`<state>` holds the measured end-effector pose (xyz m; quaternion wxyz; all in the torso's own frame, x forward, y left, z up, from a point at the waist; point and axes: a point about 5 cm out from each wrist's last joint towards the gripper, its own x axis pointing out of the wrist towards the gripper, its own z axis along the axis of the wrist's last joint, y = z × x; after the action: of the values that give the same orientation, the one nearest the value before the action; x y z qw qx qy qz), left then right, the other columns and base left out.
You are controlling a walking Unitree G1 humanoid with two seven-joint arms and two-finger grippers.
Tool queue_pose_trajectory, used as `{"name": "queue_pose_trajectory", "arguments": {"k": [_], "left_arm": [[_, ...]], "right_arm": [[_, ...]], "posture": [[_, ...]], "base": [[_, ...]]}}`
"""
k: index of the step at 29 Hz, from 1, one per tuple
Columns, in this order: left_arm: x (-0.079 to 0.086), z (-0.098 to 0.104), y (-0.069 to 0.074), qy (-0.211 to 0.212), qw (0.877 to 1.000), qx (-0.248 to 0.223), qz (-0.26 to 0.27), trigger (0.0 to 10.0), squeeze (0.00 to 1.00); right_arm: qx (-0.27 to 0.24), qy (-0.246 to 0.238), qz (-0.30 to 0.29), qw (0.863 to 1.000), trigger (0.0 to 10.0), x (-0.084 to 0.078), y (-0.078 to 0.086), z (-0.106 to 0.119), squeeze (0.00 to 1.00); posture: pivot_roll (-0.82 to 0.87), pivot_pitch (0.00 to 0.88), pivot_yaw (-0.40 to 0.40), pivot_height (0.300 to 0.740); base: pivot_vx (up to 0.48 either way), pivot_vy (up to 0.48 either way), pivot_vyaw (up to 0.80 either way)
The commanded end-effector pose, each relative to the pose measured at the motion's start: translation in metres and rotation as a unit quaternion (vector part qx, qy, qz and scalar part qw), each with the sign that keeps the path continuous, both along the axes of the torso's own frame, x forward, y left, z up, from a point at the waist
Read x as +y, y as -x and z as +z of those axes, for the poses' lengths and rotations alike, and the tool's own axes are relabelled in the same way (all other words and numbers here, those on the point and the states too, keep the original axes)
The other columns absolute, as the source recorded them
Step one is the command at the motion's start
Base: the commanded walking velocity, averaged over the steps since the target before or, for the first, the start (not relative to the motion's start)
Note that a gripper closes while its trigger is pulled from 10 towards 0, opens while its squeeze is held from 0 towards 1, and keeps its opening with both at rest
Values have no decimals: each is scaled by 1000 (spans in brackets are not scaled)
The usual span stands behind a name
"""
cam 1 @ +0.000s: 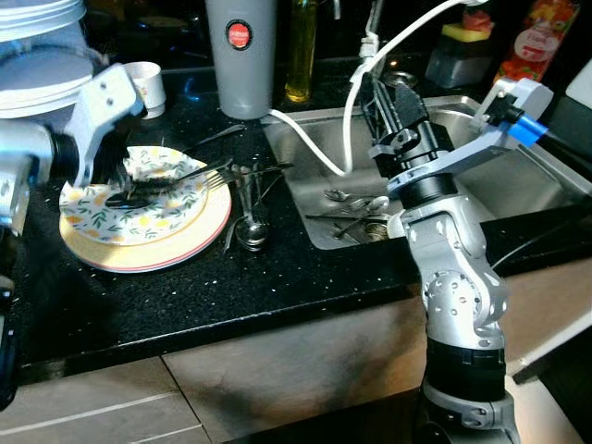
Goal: Kitchen organization
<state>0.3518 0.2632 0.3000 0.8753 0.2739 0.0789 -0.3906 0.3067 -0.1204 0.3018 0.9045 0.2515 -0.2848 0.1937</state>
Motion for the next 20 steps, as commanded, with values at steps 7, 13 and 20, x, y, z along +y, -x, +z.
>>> {"name": "queue_pose_trajectory", "arguments": {"k": [7,13,20], "left_arm": [[17,-21,-19,64,989,12,136,10000,0],[-1,-21,-38,114,975,9,188,10000,0],[-15,-11,-38,111,988,1,107,10000,0]], "right_arm": [[3,-9,5,1000,10000,3,-2,-5,0],[-4,-10,-1,1000,10000,1,-2,-3,0],[-6,-9,-5,1000,10000,-1,0,-3,0]], "posture": [[136,48,22,740],[109,9,38,740],[98,0,41,740]], "base": [[0,0,0],[0,0,0],[0,0,0]]}}
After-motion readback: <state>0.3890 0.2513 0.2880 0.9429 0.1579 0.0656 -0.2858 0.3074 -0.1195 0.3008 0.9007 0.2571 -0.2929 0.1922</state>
